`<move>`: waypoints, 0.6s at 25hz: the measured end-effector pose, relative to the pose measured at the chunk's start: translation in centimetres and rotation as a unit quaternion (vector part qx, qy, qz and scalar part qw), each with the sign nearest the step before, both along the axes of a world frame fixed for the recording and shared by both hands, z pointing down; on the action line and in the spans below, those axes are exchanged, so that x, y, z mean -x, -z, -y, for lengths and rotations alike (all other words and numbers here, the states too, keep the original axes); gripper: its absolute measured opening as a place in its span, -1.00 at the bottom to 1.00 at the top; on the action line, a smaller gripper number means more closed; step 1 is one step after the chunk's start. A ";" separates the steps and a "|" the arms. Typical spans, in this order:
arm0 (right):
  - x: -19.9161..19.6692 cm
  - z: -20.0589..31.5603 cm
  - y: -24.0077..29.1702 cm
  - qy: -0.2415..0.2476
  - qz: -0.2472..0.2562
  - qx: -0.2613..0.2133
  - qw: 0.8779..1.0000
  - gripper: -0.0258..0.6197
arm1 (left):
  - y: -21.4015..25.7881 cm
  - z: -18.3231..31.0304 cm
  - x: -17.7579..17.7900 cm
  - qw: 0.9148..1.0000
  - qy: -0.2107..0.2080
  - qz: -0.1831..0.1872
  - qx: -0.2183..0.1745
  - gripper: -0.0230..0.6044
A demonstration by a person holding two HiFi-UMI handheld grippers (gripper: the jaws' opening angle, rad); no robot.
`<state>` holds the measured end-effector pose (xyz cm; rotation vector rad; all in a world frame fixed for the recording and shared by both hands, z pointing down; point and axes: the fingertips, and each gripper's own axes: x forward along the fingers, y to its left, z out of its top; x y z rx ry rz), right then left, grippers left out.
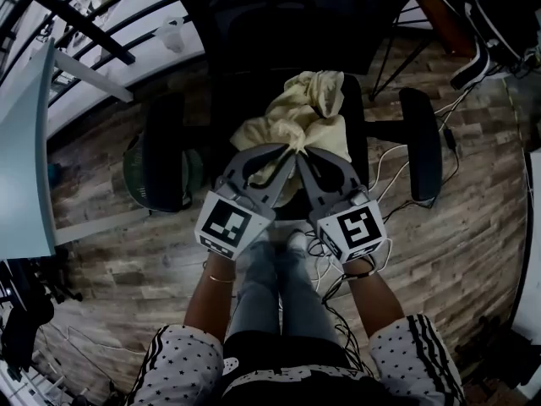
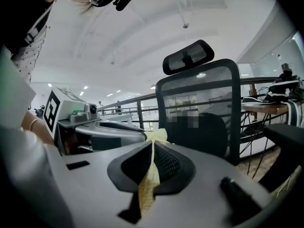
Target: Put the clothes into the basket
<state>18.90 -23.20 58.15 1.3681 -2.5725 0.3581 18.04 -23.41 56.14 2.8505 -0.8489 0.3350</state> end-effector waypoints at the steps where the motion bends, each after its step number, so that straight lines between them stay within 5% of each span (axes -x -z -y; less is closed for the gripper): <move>1: -0.1 -0.1 0.1 0.001 -0.006 0.003 1.000 -0.83 | 0.2 0.0 0.0 1.000 0.001 0.000 -0.001 -0.80; 15: 0.5 0.1 5.8 -0.011 0.023 -0.051 0.998 -0.83 | 5.3 -0.3 0.6 0.999 0.014 0.009 -0.045 -0.80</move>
